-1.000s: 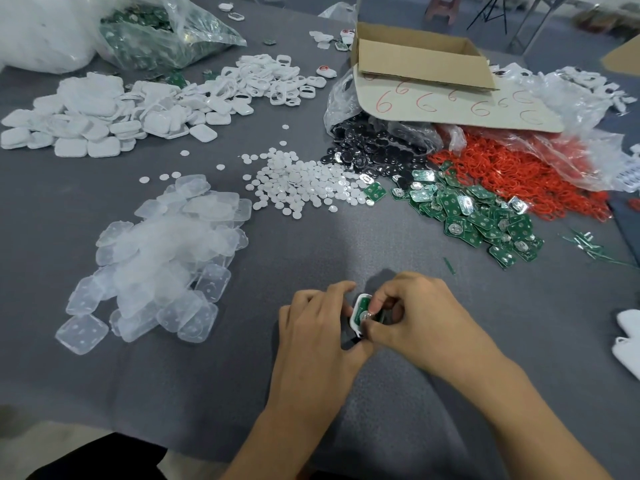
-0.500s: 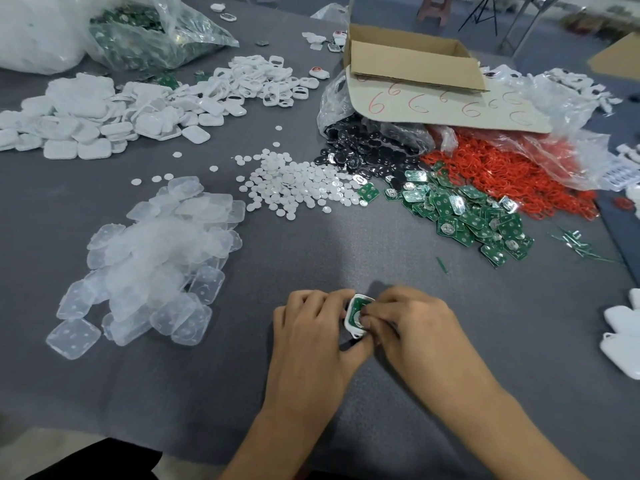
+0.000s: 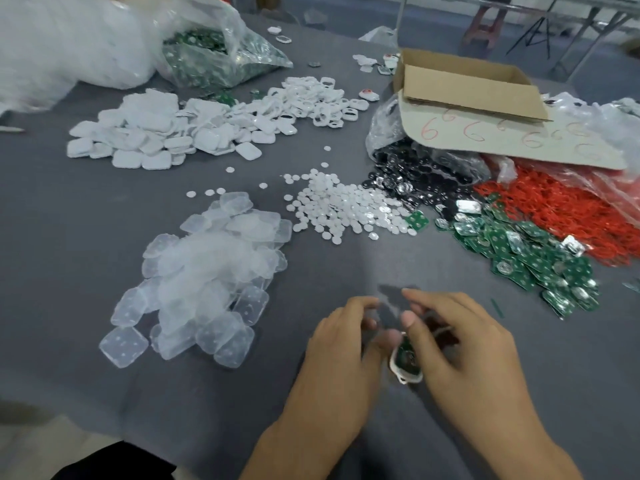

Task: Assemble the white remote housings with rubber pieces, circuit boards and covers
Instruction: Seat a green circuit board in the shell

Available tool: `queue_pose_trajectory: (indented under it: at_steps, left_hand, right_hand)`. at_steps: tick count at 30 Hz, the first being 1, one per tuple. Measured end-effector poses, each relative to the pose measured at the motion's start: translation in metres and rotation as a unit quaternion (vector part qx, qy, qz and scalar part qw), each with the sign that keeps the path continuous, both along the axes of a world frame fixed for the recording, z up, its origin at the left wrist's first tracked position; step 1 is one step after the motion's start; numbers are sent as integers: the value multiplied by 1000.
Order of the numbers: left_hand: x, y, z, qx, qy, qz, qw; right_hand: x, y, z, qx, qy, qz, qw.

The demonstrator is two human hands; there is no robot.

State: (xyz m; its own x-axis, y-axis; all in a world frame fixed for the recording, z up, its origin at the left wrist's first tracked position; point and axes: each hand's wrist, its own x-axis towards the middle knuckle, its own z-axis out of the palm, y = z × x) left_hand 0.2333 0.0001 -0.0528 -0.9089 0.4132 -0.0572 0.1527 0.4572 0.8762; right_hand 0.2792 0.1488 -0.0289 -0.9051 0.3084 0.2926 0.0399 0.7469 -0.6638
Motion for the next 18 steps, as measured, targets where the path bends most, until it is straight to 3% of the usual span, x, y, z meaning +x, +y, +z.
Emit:
queue_pose_trajectory:
  at_steps: [8, 12, 18]
  left_hand:
    - [-150, -33, 43, -73, 70, 180, 978]
    - [-253, -64, 37, -140, 37, 247, 958]
    - [-345, -66, 14, -206, 29, 228, 951]
  right_hand:
    - [-167, -63, 15, -24, -26, 103, 994]
    - [-285, -95, 3, 53, -100, 108, 988]
    - [-393, -116, -25, 185, -130, 129, 965]
